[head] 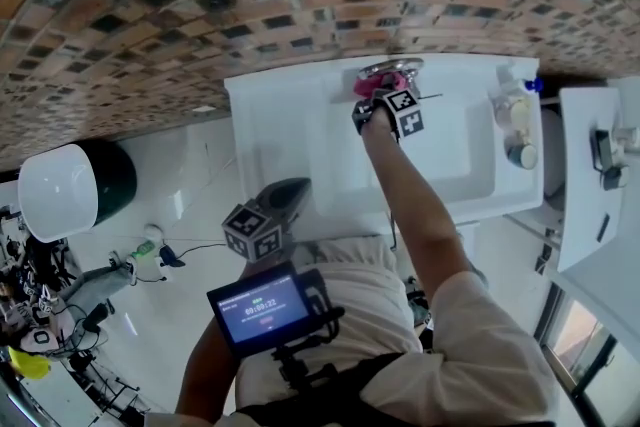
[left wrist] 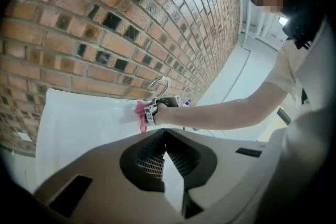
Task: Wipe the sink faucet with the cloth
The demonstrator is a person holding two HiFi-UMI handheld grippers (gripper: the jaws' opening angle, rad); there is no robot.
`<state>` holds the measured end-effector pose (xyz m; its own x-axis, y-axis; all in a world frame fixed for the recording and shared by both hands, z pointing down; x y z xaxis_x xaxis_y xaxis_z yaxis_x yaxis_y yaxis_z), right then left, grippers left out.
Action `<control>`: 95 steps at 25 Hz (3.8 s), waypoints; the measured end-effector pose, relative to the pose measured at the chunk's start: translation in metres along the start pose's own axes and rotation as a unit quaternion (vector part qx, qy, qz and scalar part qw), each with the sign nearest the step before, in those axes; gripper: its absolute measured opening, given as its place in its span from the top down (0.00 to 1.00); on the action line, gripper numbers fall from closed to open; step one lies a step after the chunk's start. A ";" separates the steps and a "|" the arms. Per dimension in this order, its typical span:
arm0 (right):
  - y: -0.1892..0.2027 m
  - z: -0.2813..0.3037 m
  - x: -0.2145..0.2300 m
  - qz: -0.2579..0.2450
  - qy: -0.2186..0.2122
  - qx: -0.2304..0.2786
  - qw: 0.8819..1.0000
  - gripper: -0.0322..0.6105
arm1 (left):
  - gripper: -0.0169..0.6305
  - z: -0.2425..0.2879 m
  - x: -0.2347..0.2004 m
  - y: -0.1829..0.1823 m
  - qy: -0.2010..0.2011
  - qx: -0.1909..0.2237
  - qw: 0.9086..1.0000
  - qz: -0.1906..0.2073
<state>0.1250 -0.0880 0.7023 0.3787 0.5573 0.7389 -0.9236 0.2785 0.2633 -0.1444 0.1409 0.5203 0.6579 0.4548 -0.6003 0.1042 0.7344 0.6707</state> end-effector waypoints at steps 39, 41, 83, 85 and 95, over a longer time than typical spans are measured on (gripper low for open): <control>-0.037 -0.095 -0.097 -0.512 -0.225 0.066 0.826 0.84 | 0.97 -0.010 0.015 0.012 0.016 0.009 1.000 0.002; -0.027 -0.098 -0.104 -0.561 -0.232 0.075 0.791 0.84 | 0.97 -0.009 0.016 0.014 0.019 0.007 1.000 0.004; -0.118 -0.014 -0.095 -0.940 -0.166 -0.171 0.243 0.85 | 0.97 0.024 0.025 0.008 0.024 -0.011 1.000 -0.005; -0.112 -0.003 -0.089 -0.945 -0.165 -0.189 0.210 0.85 | 0.97 0.021 0.022 0.008 0.018 -0.009 1.000 -0.008; -0.112 -0.028 -0.101 -0.946 -0.205 -0.142 0.204 0.85 | 0.97 0.017 0.013 0.007 0.015 0.004 1.000 -0.018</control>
<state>0.1919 -0.1537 0.5811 -0.0491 -0.8559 -0.5148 0.9176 -0.2422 0.3151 -0.1222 0.1430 0.5244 0.6315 0.4429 -0.6364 0.1329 0.7468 0.6517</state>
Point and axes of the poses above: the fingertips, and each gripper's own axes: z forward along the fingers, x to its right, y out of its underside, the point moved 10 cm from there along -z, backward along the fingers, and after that the axes turned 3 degrees about y, right-handed, at the moved point
